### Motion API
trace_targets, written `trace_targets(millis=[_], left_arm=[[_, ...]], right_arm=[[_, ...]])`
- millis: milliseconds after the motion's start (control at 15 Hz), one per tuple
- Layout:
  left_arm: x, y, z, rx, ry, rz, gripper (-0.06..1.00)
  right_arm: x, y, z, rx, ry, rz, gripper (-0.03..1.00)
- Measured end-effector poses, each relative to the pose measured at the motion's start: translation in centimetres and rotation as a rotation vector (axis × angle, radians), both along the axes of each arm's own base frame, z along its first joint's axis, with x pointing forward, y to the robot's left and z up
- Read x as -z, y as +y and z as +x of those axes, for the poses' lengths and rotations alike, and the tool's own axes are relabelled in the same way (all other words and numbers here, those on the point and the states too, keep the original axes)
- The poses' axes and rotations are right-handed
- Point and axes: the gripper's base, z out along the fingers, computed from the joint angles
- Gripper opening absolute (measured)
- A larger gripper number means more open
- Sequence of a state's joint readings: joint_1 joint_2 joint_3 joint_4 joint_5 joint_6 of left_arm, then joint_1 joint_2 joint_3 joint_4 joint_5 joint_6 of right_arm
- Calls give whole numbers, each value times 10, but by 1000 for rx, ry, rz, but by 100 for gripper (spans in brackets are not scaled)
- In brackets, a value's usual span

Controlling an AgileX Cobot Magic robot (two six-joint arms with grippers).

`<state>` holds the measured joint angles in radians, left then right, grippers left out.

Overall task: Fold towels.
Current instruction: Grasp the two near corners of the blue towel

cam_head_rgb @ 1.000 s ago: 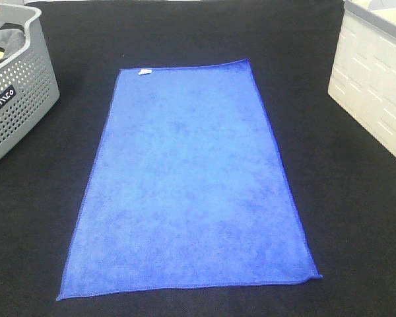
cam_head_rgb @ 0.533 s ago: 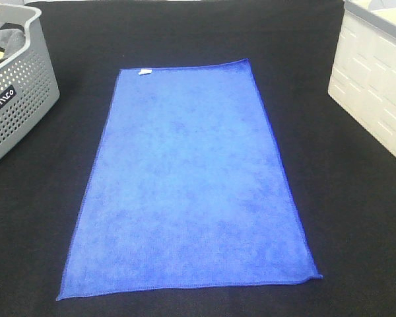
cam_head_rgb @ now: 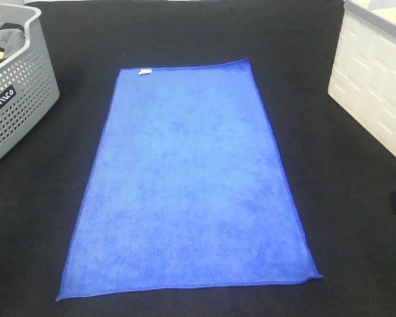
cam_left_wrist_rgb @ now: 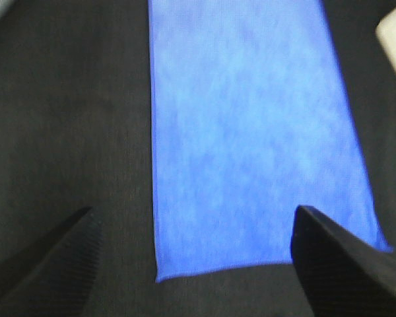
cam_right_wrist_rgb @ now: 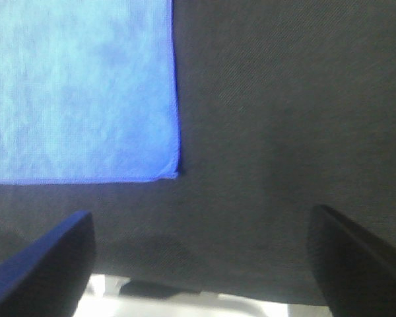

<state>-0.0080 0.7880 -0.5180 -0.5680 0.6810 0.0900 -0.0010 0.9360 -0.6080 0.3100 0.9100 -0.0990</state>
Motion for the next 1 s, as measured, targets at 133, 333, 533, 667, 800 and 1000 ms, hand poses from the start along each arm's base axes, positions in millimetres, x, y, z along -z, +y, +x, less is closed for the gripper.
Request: trace_targets(millis=[133,333,533,667,800,1000], left_arm=[[19,-4,20,57,102,-1,75],[48,-10,44,149,215,-23,75],[80,-13,60,192,321,-40,75],[103,-15,61,181,361,-1,75],[111,-18,60,184,375,10,75],[128,-28,63,179,395,42,75]], right_arm=[[23,6,21,-52,115,51,82],[53,12,48,-77,187,126,80],[82,18,66,-103,243,196,77],[100,23,76,-96,261,255,77],[106,24,80,-93,263,273,77],[121,24,81,-88,277,279,76]])
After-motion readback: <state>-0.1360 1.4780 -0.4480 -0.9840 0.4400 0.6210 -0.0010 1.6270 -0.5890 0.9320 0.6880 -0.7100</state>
